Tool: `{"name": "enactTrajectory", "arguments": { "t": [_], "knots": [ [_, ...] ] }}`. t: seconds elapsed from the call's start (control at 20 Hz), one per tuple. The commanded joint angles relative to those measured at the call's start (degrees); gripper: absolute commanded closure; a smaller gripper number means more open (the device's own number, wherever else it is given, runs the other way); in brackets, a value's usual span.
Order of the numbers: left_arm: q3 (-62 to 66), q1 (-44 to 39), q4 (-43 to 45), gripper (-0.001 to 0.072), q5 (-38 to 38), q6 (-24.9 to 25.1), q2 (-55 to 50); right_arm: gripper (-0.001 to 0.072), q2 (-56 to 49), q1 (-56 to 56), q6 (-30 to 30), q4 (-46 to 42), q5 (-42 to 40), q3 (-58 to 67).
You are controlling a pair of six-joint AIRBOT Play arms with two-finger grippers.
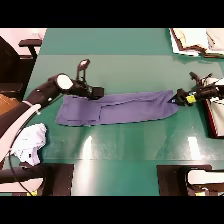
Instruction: Fold the shirts.
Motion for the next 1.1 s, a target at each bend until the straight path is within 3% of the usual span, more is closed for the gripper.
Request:
{"name": "enactTrajectory", "arguments": {
  "t": [0.0, 0.45, 0.85, 1.05],
  "knots": [
    [5.51, -3.76, -1.68, 0.0682, 0.00, -0.17, -6.91, 0.0695, 7.80, 0.61, 0.00, 7.28, 0.90, 1.38],
    [16.17, -9.66, -1.86, 0.0683, -2.91, 0.98, -17.59, 0.0695, 12.76, 14.32, 6.25, 8.50, 3.43, 21.84],
    [16.92, -10.93, -5.97, 0.0682, 0.07, 1.36, -19.85, 0.0695, 12.70, 24.94, 7.21, 8.46, 0.96, 26.27],
    [21.90, -7.04, -2.19, 0.0683, -7.93, 1.25, -18.16, 0.0695, 12.70, 27.96, 7.17, 8.48, -0.55, 26.27]
  ]
}}
